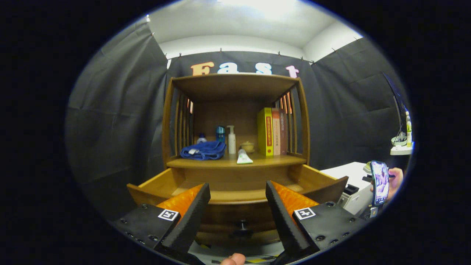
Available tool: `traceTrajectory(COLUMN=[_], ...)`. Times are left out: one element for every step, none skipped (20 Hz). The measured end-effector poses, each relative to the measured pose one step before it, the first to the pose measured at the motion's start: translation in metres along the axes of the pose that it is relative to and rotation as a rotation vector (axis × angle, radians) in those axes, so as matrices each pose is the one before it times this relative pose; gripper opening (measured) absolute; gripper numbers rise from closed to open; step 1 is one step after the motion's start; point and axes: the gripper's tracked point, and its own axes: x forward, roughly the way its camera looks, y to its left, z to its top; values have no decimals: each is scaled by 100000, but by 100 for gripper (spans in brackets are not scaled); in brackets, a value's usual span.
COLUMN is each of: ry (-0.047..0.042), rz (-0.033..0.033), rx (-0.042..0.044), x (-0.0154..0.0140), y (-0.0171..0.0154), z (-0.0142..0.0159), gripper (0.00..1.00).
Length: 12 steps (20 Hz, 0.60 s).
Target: Pull open the drawer, take out the items inside it, and place them on the countertop above the cabinet.
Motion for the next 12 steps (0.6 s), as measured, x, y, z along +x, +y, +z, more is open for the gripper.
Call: traceTrajectory(ry=[1431,1332,1809,2078,1211,439,365,350,308,502,713,28], rz=[359,869,874,-329,-576,-557,-650,-562,-193,-296,-387,-211], rx=[260,425,179,261,408,437,-33,-330,-513,-370,-261,-326], x=[-88,-117,120,-35,55,281,206,326,388,451,502,151], y=[7,185,182,-40,-175,-122,-180,-78,-84,-34,-136,135], z=[-1173,-981,-1094,-1045,-790,-478,-381,-326,-309,-311,-413,-101], gripper=[98,98,98,98,98,98,98,98,98,98,98,98])
